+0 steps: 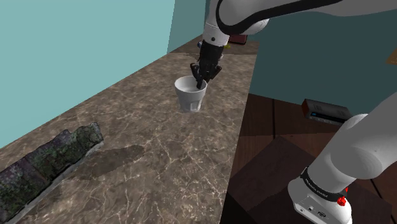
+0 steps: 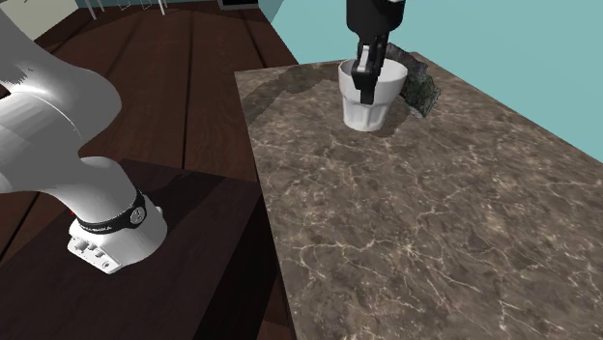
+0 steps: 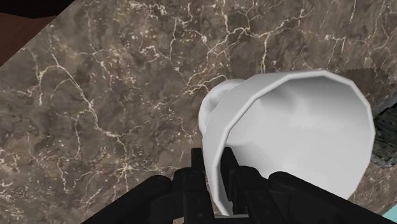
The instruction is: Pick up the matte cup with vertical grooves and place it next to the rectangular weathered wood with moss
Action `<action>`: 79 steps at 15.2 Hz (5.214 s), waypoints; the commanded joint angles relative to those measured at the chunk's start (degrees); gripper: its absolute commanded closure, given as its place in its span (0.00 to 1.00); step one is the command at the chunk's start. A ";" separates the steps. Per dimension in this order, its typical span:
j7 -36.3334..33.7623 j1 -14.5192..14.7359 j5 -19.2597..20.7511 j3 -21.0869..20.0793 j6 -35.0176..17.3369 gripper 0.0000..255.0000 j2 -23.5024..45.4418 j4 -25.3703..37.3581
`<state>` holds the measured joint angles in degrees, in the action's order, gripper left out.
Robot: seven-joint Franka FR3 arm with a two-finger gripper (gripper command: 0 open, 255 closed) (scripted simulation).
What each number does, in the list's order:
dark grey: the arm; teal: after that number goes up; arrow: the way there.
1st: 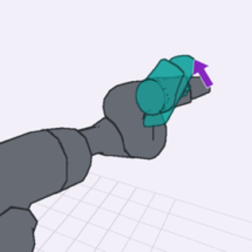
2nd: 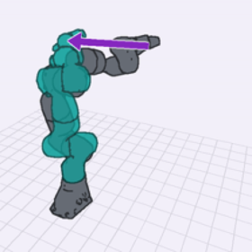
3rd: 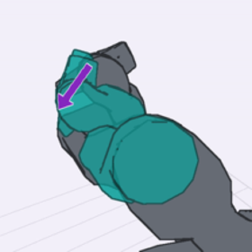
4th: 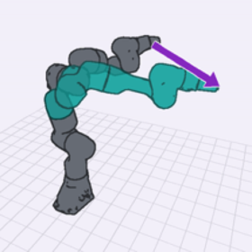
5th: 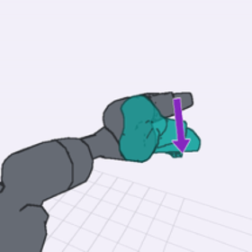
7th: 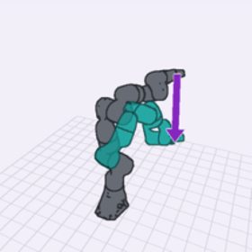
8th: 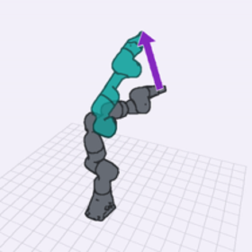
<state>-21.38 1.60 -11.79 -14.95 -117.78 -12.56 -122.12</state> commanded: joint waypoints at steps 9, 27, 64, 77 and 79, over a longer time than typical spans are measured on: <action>-2.26 0.35 0.43 -0.58 6.12 1.00 -0.55 5.87; -31.47 10.39 9.81 -16.85 4.72 1.00 14.09 20.98; -56.18 30.23 31.36 -18.87 -0.34 1.00 43.72 40.67; -57.91 30.36 33.68 -17.38 -8.53 1.00 46.65 35.00; -58.21 30.48 34.11 -17.08 -9.69 1.00 47.25 34.37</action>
<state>-79.43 32.02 22.10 -32.17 -126.85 34.41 -87.43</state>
